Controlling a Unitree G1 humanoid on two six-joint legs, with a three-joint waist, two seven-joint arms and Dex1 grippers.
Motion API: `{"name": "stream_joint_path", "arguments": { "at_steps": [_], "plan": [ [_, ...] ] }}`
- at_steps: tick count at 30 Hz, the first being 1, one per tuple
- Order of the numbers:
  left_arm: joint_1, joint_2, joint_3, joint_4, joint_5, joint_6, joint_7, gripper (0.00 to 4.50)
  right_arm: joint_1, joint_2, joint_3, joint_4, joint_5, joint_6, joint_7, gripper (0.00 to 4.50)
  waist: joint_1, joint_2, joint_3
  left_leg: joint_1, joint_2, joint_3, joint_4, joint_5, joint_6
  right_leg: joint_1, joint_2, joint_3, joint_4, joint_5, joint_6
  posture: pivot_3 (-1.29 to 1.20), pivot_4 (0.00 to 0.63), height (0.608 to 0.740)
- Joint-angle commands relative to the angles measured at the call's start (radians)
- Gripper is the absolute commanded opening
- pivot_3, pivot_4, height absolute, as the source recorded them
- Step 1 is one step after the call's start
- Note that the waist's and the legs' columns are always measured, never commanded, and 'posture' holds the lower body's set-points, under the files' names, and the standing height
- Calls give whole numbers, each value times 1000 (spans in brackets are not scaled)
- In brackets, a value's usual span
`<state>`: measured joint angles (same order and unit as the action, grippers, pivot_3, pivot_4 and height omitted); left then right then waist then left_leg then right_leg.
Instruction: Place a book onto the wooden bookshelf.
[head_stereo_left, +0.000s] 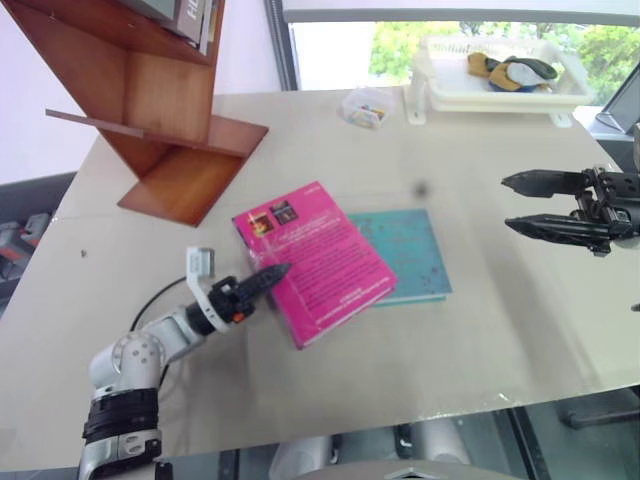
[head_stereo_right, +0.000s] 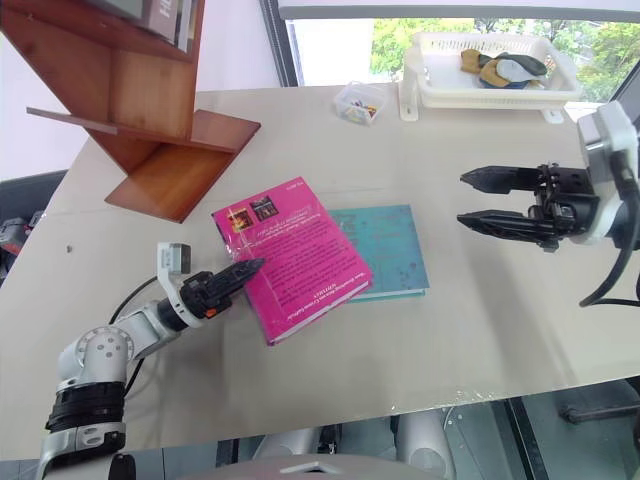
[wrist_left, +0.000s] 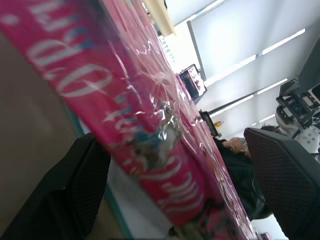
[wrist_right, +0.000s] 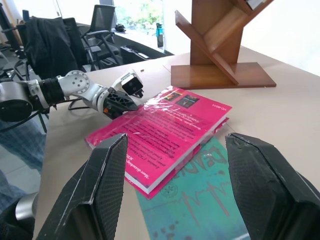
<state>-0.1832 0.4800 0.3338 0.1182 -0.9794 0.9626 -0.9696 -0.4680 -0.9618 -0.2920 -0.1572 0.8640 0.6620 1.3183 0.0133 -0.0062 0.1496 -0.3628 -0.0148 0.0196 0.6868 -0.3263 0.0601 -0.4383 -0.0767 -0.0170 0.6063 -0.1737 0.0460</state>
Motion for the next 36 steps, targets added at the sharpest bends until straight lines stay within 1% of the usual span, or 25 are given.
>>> {"name": "stream_joint_path", "arguments": {
  "at_steps": [1, 3, 7, 9, 10, 15, 18, 24, 26, 27, 28, 29, 30, 36],
  "plan": [
    [-15, -11, -15, -27, -6, 10, 20, 4237, 3, -5, -36, -18, -1, -24, -8, 3146, 0, 0, 0, 0, 0, 0, 0, 0, 0, 0, 0, 0, 0, 0, 0, 0, 150, 740],
    [-19, -12, -16, -29, -3, 10, 26, 3741, 6, -5, -35, -20, -1, -27, -12, 3146, 1, 0, 0, 0, 0, 0, 0, 0, 0, 0, 0, -1, 0, 0, 0, 0, 150, 740],
    [-25, -13, -10, -28, -7, 10, 33, 1897, 13, -2, -33, -24, -1, -33, -20, 3146, 1, 0, 0, 0, 0, 0, 0, 0, 0, 0, 4, -1, 0, 0, 0, 0, 150, 740],
    [-29, -8, -2, -36, -21, 19, 41, 1145, 17, -1, -34, -25, -1, -35, -24, 3146, 2, 0, 0, 0, 0, 0, 0, 0, 0, 0, 4, -1, 0, 0, 0, 0, 150, 740],
    [-32, -6, 3, -42, -30, 23, 46, 984, 19, 0, -34, -26, -1, -35, -25, 3146, 2, 0, 0, 0, 0, 0, 0, 0, 0, 0, 4, -1, 0, 0, 0, 0, 150, 740],
    [-44, 18, 45, -100, -98, 62, 76, 930, 26, 2, -38, -22, -2, -39, -31, 3146, 0, -1, 1, 0, 0, 0, 1, 0, 0, 0, 4, 0, 0, 0, 0, 0, 150, 740],
    [-63, 23, 79, -133, -151, 99, 134, 930, 35, 0, -40, -13, -9, -45, -34, 3146, 0, -2, 1, 0, 1, 0, 1, 0, 0, 0, 4, 0, 0, 0, 0, 0, 150, 740],
    [-56, 5, 39, -154, -144, 130, 202, 910, 35, 7, -33, -16, -8, -48, -44, 3146, 1, -2, 1, -1, 0, 0, 1, 0, 0, 0, 4, 0, 0, 0, 0, 0, 150, 740],
    [-56, 12, 30, -151, -169, 165, 184, 909, 40, 7, -37, -22, -5, -45, -48, 3146, 1, -2, 1, -1, 0, 0, 1, 0, 0, 0, 5, 0, 0, 0, 0, 0, 150, 740],
    [-53, 11, 29, -149, -162, 165, 193, 1921, 42, 7, -39, -24, -4, -43, -49, 3146, 1, -2, 1, -1, 0, 0, 1, 0, 0, 0, 5, 0, 0, 0, 0, 0, 150, 740],
    [-50, 4, 29, -140, -138, 152, 222, 2194, 46, 6, -42, -26, -3, -41, -50, 3146, 1, -2, 1, -1, 0, 0, 0, 0, 0, 0, 5, -1, 0, 0, 0, 0, 150, 740],
    [-49, -2, 29, -129, -118, 139, 245, 2696, 48, 4, -45, -28, -2, -40, -51, 3146, 1, -2, 1, -1, 0, 0, 0, 0, 0, 0, 5, -1, 0, 0, 0, 0, 150, 740],
    [-50, -5, 27, -121, -110, 130, 249, 3097, 49, 3, -45, -27, -1, -39, -52, 3146, 1, -2, 1, -1, 0, 0, 0, 0, 0, 0, 5, -1, 0, 0, 0, 0, 150, 740],
    [-51, -7, 22, -90, -101, 118, 225, 3097, 51, -2, -44, -25, -3, -38, -56, 3146, 0, -2, 1, 0, 0, 0, 1, 0, 0, 0, 5, -1, 0, 0, 0, 0, 150, 740]
  ]
}}
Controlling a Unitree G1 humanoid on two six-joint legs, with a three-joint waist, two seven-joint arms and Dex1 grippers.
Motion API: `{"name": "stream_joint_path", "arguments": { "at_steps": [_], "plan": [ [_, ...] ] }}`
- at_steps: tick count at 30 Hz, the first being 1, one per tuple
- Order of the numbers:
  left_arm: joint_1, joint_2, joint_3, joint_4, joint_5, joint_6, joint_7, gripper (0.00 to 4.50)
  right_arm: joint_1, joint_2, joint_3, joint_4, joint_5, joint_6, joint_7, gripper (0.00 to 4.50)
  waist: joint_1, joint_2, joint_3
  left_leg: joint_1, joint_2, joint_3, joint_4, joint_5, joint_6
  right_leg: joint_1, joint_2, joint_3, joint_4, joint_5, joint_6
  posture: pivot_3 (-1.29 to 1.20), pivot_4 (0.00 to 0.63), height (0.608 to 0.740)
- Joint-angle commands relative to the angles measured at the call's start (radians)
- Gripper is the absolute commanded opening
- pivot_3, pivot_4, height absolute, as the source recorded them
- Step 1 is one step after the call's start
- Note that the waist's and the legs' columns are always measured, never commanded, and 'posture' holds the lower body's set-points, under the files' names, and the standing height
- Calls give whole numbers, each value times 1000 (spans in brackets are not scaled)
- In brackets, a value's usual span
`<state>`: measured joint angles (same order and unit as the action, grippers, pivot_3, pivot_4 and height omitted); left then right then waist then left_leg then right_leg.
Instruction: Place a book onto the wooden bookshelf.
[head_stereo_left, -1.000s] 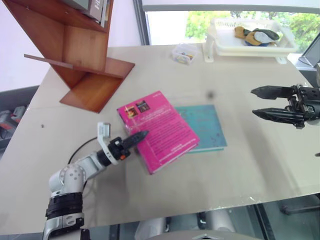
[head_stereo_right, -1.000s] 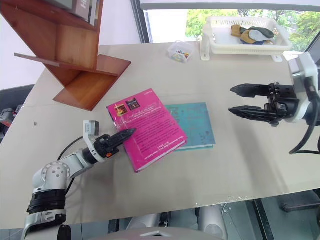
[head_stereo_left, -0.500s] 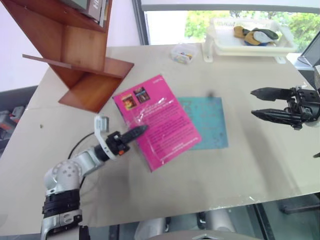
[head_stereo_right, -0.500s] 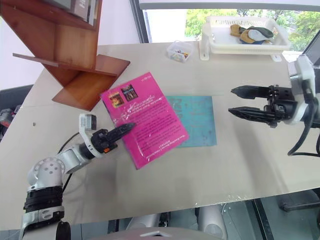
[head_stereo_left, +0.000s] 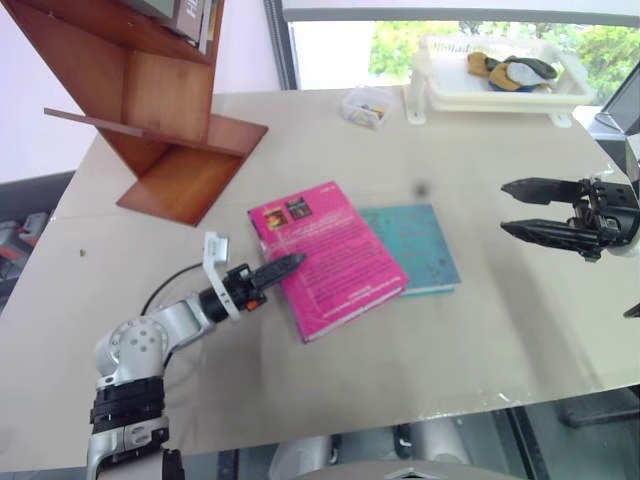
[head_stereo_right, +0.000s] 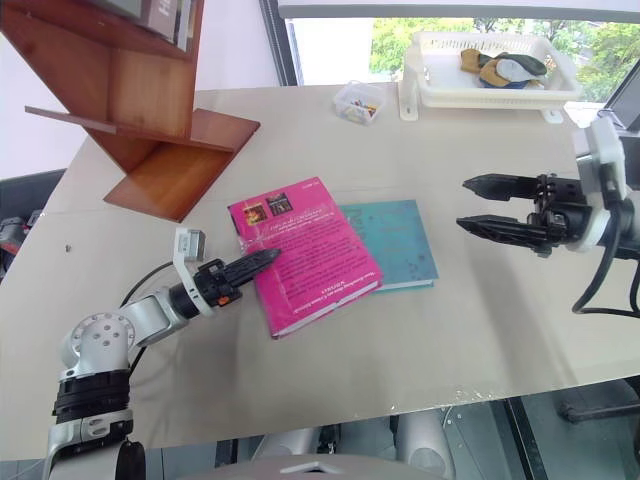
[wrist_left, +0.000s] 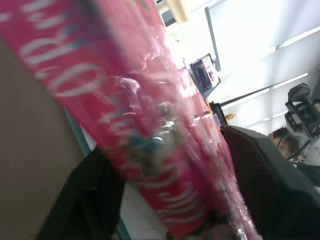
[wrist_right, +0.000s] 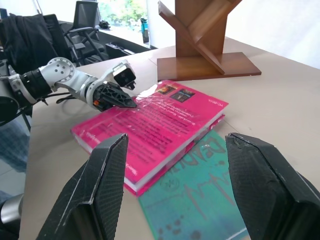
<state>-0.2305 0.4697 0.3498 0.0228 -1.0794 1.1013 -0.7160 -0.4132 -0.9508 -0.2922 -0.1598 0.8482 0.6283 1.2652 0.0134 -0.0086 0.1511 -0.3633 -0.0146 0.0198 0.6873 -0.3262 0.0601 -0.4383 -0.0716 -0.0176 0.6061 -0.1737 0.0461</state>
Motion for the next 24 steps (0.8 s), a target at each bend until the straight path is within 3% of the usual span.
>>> {"name": "stream_joint_path", "arguments": {
  "at_steps": [1, 16, 19, 22, 24],
  "plan": [
    [0, 6, 8, 20, 7, -27, -32, 3097, -5, -13, -43, -22, 13, -5, -3, 3146, 0, 0, 0, 0, 0, 0, 0, 0, 0, 0, 0, 0, 0, 0, 0, 0, 150, 740],
    [28, 32, 67, 37, -20, -16, -48, 3097, -18, -15, -28, -10, 3, -6, 1, 3146, 1, 0, 0, 0, 0, 0, 0, 0, 0, 0, 0, 0, 0, 0, 0, 0, 150, 740],
    [29, 24, 66, 22, -33, -6, -40, 2533, -16, -17, -29, -10, 2, -4, 2, 3146, 0, 0, 0, 0, 0, 0, 0, 0, 0, 0, 0, 0, 0, 0, 0, 0, 150, 740],
    [23, 9, 63, 12, -56, 9, -26, 1159, -15, -18, -30, -9, 0, -5, 2, 3146, 0, 0, 0, 0, 0, 0, 0, 0, 0, 0, 0, 0, 0, 0, 0, 0, 150, 740],
    [23, 2, 57, 1, -66, 17, -18, 836, -14, -19, -31, -9, 0, -6, 3, 3146, 1, 0, 0, 0, 0, 0, 0, 0, 0, 0, 0, 0, 0, 0, 0, 0, 150, 740]
  ]
}}
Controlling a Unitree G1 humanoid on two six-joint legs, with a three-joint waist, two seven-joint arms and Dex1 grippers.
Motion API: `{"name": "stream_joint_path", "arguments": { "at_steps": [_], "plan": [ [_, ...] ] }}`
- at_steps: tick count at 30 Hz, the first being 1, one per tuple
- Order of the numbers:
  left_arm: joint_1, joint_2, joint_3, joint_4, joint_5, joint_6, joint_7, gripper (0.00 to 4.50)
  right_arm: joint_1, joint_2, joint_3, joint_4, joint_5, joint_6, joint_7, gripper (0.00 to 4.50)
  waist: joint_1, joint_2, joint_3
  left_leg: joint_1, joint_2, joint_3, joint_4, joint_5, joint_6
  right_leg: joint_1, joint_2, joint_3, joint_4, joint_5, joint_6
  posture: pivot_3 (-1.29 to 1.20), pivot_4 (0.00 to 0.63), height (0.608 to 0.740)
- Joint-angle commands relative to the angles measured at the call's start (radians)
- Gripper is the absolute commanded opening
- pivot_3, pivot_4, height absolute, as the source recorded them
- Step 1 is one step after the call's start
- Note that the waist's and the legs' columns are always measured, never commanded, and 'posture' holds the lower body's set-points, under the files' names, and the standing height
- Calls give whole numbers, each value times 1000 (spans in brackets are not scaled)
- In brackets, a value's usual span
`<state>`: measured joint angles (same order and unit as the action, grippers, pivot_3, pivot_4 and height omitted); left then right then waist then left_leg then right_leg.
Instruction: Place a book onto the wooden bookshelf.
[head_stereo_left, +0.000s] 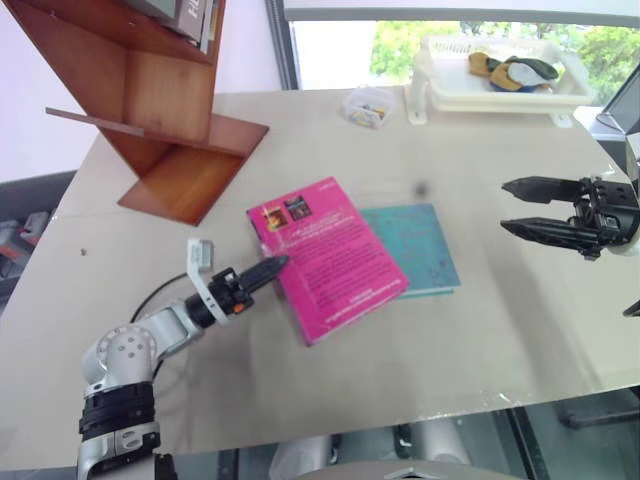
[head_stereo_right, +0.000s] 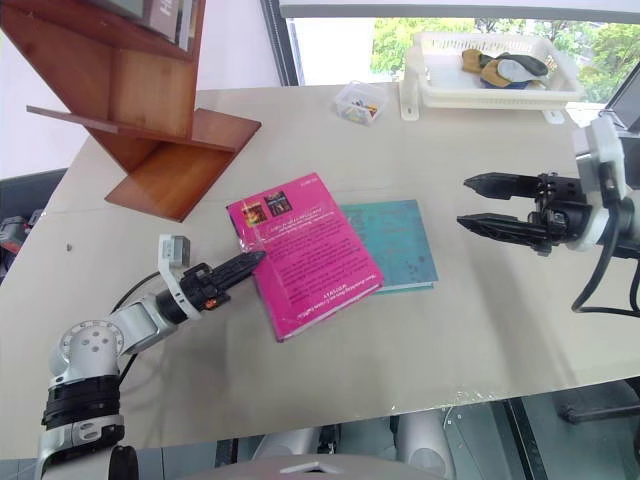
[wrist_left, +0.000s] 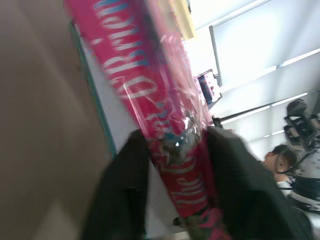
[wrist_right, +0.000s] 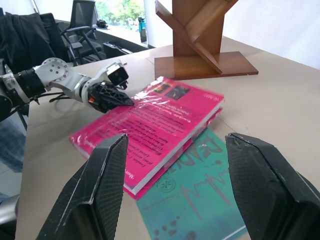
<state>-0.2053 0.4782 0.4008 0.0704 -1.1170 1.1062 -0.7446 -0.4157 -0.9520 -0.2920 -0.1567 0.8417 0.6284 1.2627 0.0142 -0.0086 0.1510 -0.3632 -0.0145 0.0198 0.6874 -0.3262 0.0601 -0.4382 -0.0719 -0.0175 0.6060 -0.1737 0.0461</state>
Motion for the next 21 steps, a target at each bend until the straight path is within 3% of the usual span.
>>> {"name": "stream_joint_path", "arguments": {
  "at_steps": [1, 12, 21],
  "plan": [
    [-1, -7, 1, -51, -26, 12, 15, 825, -10, -17, -32, -13, 6, -6, 5, 3146, 0, 0, 0, 0, 0, 0, 0, 0, 0, 0, 0, 0, 0, 0, 0, 0, 150, 740],
    [-99, 1, 56, -81, -60, -46, 70, 814, 6, 21, -81, -8, 83, 36, -31, 3146, 0, 0, 0, 0, 0, 0, 0, 0, 0, 0, 0, 0, 0, 0, 0, 0, 150, 740],
    [-382, 87, -56, -204, 75, -174, 61, 814, 45, 59, -185, 107, 199, 140, -69, 3146, 1, -3, 2, -2, -1, -1, 1, 0, 0, 0, 0, -2, 0, 0, 0, 0, 150, 740]
  ]
}}
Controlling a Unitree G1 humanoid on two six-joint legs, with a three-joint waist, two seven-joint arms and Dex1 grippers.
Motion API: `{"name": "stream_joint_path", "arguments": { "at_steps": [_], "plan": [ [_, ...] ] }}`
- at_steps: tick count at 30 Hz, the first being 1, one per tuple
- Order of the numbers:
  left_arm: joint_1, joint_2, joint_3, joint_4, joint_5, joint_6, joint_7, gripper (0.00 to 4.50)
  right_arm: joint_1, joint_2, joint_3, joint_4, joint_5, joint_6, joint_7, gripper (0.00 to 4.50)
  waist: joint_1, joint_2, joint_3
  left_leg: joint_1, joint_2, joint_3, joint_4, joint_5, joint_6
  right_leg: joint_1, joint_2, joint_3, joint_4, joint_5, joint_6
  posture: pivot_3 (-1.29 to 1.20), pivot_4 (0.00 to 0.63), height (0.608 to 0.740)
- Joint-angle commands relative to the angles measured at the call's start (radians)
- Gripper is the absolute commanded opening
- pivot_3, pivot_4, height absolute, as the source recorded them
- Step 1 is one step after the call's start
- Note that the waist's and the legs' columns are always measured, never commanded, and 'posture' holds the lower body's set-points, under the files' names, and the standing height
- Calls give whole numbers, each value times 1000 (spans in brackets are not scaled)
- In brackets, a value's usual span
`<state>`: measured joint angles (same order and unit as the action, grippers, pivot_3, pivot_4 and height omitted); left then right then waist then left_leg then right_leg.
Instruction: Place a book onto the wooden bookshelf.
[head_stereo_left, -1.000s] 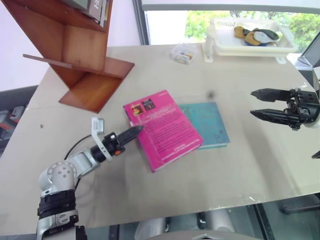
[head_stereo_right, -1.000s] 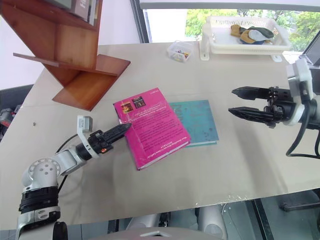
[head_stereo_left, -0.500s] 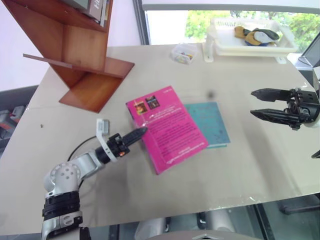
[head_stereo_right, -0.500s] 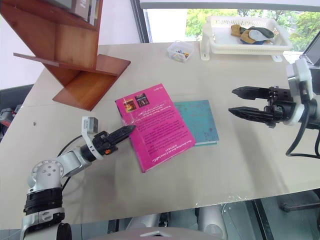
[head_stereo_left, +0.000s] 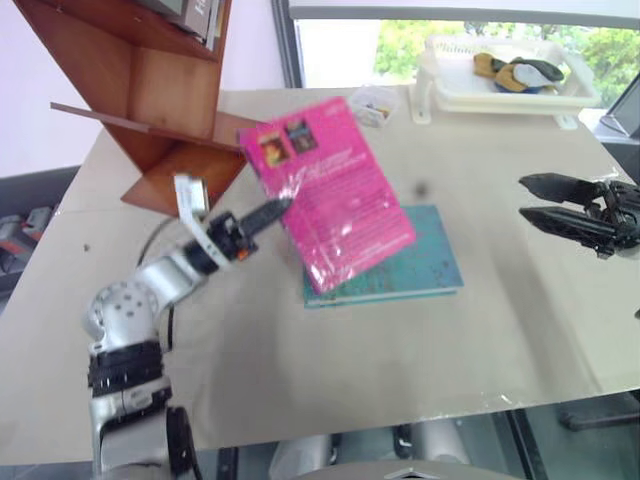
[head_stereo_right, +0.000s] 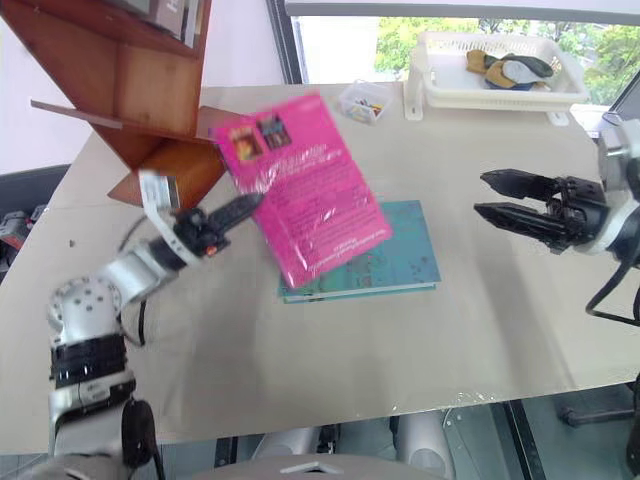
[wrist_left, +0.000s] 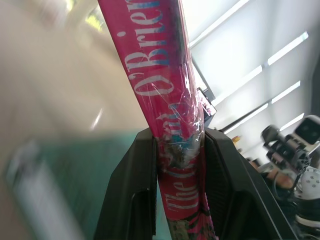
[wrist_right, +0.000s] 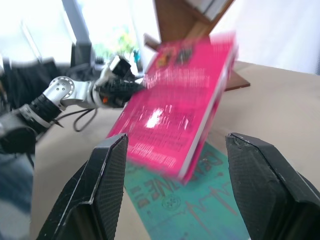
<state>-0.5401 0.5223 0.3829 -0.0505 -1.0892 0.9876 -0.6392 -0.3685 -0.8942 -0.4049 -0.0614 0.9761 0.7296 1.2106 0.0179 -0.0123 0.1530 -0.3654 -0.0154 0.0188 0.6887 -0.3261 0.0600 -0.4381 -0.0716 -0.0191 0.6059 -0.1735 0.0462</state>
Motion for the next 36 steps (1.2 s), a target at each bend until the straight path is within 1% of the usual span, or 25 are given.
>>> {"name": "stream_joint_path", "arguments": {
  "at_steps": [1, 4, 7, 9, 13, 15, 17, 18, 21, 24, 26, 29, 32, 36],
  "plan": [
    [-58, 59, -58, -94, 75, -77, -61, 814, -5, 6, -84, 19, 85, 53, -24, 3146, -6, 1, -1, 1, 0, 1, -1, 0, 0, 0, 0, 1, 0, 0, 0, 0, 150, 740],
    [-121, 108, -120, -122, 152, -132, -95, 814, -21, 17, -127, 44, 166, 111, -49, 3146, -10, 2, -1, 2, 0, 3, -3, 0, 0, 0, 2, 2, -1, 0, 0, 0, 150, 740],
    [-183, 157, -172, -129, 243, -203, -139, 814, -31, 26, -162, 66, 231, 142, -39, 3146, -8, 1, 0, 2, 1, 2, -3, 0, 0, 0, 3, 2, -1, 0, 0, 0, 150, 740],
    [-194, 181, -199, -125, 294, -244, -170, 814, -29, 27, -168, 67, 246, 150, -33, 3146, -6, 1, 0, 2, 0, 2, -2, 0, 0, 0, 3, 2, 0, 0, 0, 0, 150, 740],
    [-239, 264, -273, -107, 483, -435, -259, 814, -17, 16, -160, 67, 245, 153, 14, 3146, -5, 1, 0, 2, 0, 3, -2, 0, 0, 0, 3, 2, -1, 0, 0, 0, 150, 740],
    [-263, 257, -267, -95, 527, -542, -284, 814, -27, 10, -153, 85, 230, 145, 32, 3146, -4, 1, 0, 2, 0, 3, -2, 0, 0, 0, 3, 2, -1, 0, 0, 0, 150, 740],
    [-296, 212, -233, -79, 559, -718, -306, 814, -40, 5, -145, 103, 215, 139, 47, 3146, -1, 1, 0, 1, 0, 2, -2, 0, 0, 0, 3, 1, -1, 0, 0, 0, 150, 740],
    [-312, 205, -224, -71, 552, -746, -328, 814, -46, 2, -142, 111, 209, 139, 56, 3146, -1, 1, 0, 0, 0, 1, -1, 0, 0, 0, 3, 1, -2, 0, 0, 0, 150, 740],
    [-338, 234, -248, -47, 633, -820, -340, 814, -59, -5, -136, 128, 196, 144, 79, 3146, -3, 1, 0, 0, 0, 2, -1, 0, 0, 0, 2, 1, -2, 0, 1, 0, 150, 740],
    [-359, 250, -245, -20, 672, -896, -361, 814, -68, -17, -130, 140, 199, 164, 115, 3146, -5, 1, 0, 1, 0, 2, -1, 0, 0, 0, 3, 1, -1, 0, 1, 0, 150, 740],
    [-357, 274, -243, 1, 701, -930, -374, 814, -66, -25, -131, 139, 219, 193, 135, 3146, -6, 1, 0, 1, 1, 2, -1, 0, 0, 0, 3, 1, -1, 0, 1, 0, 150, 740],
    [-334, 331, -249, 37, 783, -1012, -399, 814, -66, -32, -128, 133, 235, 220, 158, 3146, -6, 1, 1, 1, 1, 2, -1, 0, 0, 0, 4, 1, 0, 0, 1, 0, 150, 740],
    [-331, 401, -256, 98, 875, -1141, -421, 814, -80, -32, -130, 139, 239, 233, 158, 3146, -5, 1, 1, 1, 1, 2, -1, 0, 1, 0, 3, 1, 0, 0, 1, 0, 150, 740],
    [-375, 493, -267, 193, 968, -1336, -456, 814, -97, -36, -121, 160, 221, 239, 163, 3146, -5, 1, 1, 1, 1, 2, -1, 0, 1, 0, 4, 1, 0, 0, 1, 0, 150, 740]
  ]
}}
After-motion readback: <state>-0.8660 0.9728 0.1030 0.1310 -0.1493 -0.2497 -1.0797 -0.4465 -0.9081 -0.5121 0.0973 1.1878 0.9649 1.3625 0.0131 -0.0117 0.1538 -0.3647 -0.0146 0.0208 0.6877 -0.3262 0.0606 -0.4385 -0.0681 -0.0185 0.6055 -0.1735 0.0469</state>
